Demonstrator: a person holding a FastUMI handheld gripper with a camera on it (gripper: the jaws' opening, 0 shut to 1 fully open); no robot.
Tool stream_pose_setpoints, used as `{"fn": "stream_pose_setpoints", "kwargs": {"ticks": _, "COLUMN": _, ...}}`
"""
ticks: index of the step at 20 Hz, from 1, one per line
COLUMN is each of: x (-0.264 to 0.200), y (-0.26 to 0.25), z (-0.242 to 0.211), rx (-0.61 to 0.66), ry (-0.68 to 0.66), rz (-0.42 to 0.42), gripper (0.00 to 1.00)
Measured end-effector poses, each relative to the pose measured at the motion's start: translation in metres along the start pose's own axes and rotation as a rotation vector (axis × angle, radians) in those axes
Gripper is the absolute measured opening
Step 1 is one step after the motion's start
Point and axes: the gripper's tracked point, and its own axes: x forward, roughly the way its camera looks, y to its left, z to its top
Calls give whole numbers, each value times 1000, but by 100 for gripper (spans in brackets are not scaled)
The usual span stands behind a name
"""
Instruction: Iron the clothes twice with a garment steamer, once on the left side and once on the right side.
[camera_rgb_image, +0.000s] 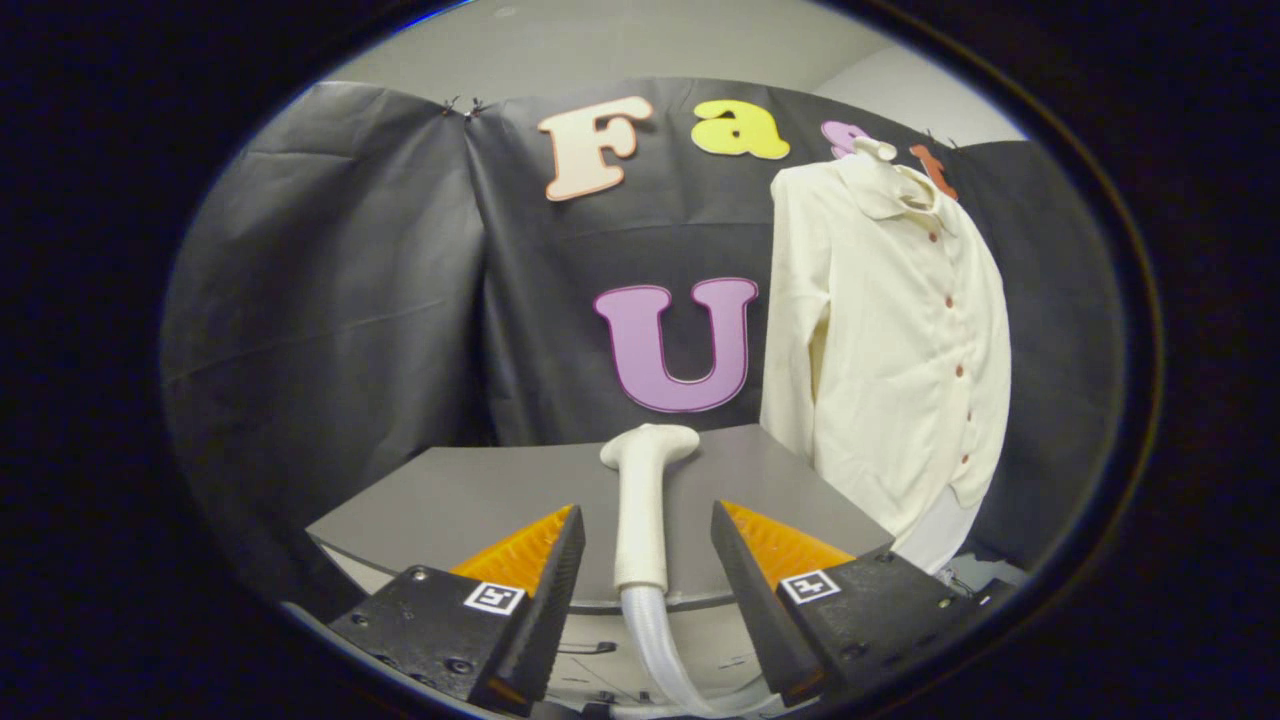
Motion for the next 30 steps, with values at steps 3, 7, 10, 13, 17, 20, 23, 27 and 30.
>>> {"fn": "stream_pose_setpoints", "kwargs": {"ticks": 3, "x": 19, "y": 4, "z": -12, "rx": -40, "ry": 42, "rz": -7, "gripper": 78}}
{"fn": "stream_pose_setpoints", "kwargs": {"ticks": 7, "x": 44, "y": 7, "z": -23, "rx": -52, "ry": 88, "rz": -9, "gripper": 77}}
{"fn": "stream_pose_setpoints", "kwargs": {"ticks": 10, "x": 62, "y": 6, "z": -27, "rx": -47, "ry": 125, "rz": -17, "gripper": 72}}
{"fn": "stream_pose_setpoints", "kwargs": {"ticks": 13, "x": 72, "y": 5, "z": -34, "rx": -53, "ry": 155, "rz": -33, "gripper": 62}}
{"fn": "stream_pose_setpoints", "kwargs": {"ticks": 17, "x": 79, "y": 3, "z": -41, "rx": -38, "ry": 174, "rz": -56, "gripper": 44}}
{"fn": "stream_pose_setpoints", "kwargs": {"ticks": 20, "x": 80, "y": 2, "z": -37, "rx": -81, "ry": 160, "rz": -67, "gripper": 39}}
{"fn": "stream_pose_setpoints", "kwargs": {"ticks": 23, "x": 79, "y": 0, "z": -37, "rx": -114, "ry": 140, "rz": -98, "gripper": 38}}
{"fn": "stream_pose_setpoints", "kwargs": {"ticks": 27, "x": 75, "y": 4, "z": -28, "rx": -53, "ry": 64, "rz": -38, "gripper": 34}}
{"fn": "stream_pose_setpoints", "kwargs": {"ticks": 30, "x": 62, "y": 3, "z": -20, "rx": -11, "ry": 17, "rz": 8, "gripper": 32}}
